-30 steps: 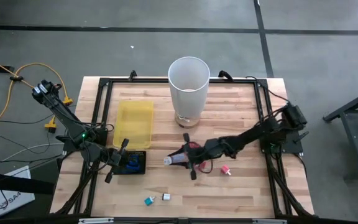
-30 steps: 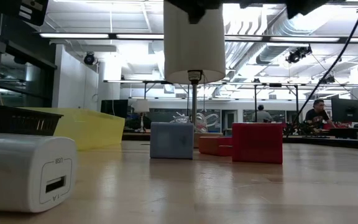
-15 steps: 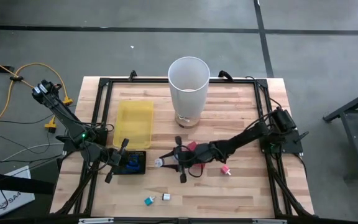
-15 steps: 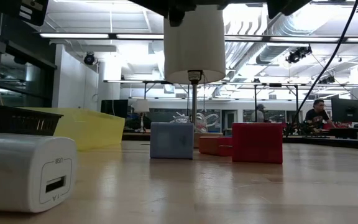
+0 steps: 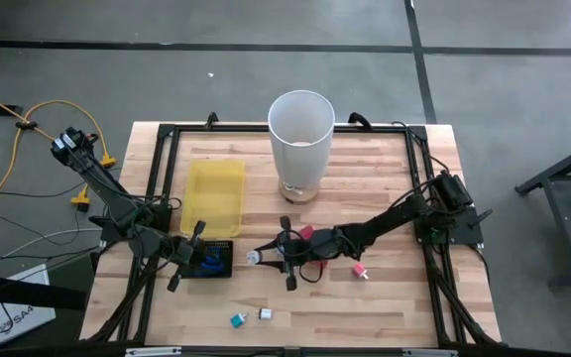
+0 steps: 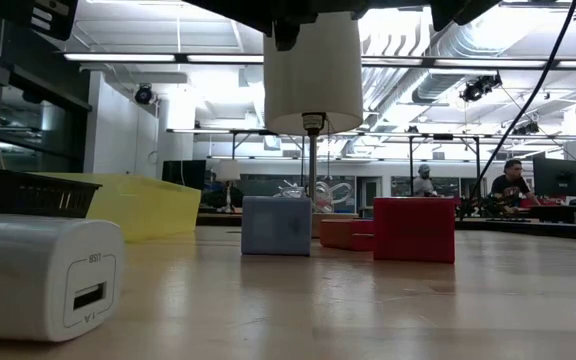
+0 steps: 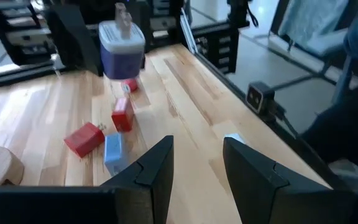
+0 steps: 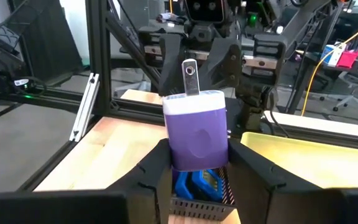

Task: Pick & Place Office items
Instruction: Put the violet charger adapter into the yellow bin

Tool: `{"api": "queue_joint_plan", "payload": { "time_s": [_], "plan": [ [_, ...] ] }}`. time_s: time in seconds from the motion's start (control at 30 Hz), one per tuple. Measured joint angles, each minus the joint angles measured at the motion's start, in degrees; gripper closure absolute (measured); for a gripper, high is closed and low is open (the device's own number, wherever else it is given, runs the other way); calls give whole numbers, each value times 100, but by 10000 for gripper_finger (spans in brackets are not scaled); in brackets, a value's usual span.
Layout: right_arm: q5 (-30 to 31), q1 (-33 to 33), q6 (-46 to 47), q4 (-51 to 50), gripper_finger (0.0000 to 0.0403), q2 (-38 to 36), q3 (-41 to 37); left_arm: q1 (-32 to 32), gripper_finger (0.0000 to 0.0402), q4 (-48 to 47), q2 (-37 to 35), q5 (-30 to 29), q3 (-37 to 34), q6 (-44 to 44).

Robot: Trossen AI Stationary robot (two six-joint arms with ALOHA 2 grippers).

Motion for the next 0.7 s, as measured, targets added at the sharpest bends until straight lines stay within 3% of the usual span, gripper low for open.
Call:
{"api": "queue_joint_plan", "payload": {
  "time_s": [0.17,0.43,0.7],
  "plan": [
    [-1,0,2,-2,284,0,0,2,268,522,0,-108,2,-31],
    [-1,0,-3,-9,287,0,0,0,268,845,7,-117,2,-991],
    [0,0,-7,-1,288,0,0,253,268,1004,7,-218,2,-513]
  ]
}}
